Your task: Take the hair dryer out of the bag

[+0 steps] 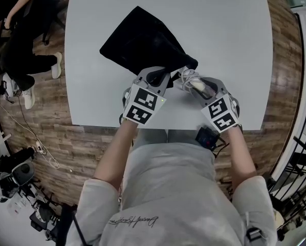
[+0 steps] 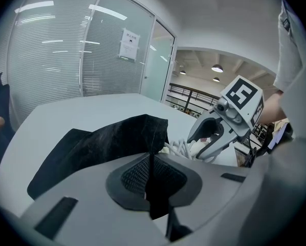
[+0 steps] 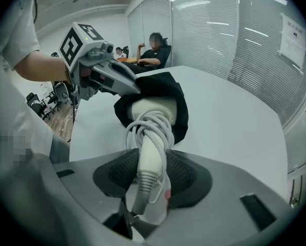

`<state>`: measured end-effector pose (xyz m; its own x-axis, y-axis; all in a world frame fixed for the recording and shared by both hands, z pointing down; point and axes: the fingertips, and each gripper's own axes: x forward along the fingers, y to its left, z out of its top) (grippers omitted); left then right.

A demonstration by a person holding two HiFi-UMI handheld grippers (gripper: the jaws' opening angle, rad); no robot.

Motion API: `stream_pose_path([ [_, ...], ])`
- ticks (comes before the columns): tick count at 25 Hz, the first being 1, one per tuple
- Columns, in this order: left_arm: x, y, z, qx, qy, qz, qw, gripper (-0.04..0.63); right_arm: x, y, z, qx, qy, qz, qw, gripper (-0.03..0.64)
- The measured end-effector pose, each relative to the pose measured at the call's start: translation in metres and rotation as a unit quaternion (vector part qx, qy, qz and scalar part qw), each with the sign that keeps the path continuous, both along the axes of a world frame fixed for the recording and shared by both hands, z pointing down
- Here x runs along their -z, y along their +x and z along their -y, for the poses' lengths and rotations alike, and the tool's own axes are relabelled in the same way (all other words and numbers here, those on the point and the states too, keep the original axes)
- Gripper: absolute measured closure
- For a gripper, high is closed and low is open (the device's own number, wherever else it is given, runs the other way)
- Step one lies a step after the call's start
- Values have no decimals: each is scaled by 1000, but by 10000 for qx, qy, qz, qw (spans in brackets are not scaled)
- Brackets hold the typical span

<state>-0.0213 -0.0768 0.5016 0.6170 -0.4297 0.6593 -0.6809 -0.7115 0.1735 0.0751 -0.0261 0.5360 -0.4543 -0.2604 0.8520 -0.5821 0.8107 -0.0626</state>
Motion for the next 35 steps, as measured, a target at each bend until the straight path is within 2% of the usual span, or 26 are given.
stream_pose_path([
  [12,3,4,-2,-5,40,-35,10000,569,-43,6,-2,24,-254,-450,9987,422],
  [16,1,4,-5,-43,18,43,10000,569,-45,5,-1,-75,-373,-501,9980,386],
  [20,4,5,-5,-89,33,46,9999,569,-51,-1,3,125,-536,-564,9969,376],
  [24,5,4,-3,-27,30,11,10000,569,-53,-4,3,145,-766,-417,9961,401],
  [35,2,1,-3,-30,15,64,10000,569,-34,1,0,-181,-474,-127,9986,420],
])
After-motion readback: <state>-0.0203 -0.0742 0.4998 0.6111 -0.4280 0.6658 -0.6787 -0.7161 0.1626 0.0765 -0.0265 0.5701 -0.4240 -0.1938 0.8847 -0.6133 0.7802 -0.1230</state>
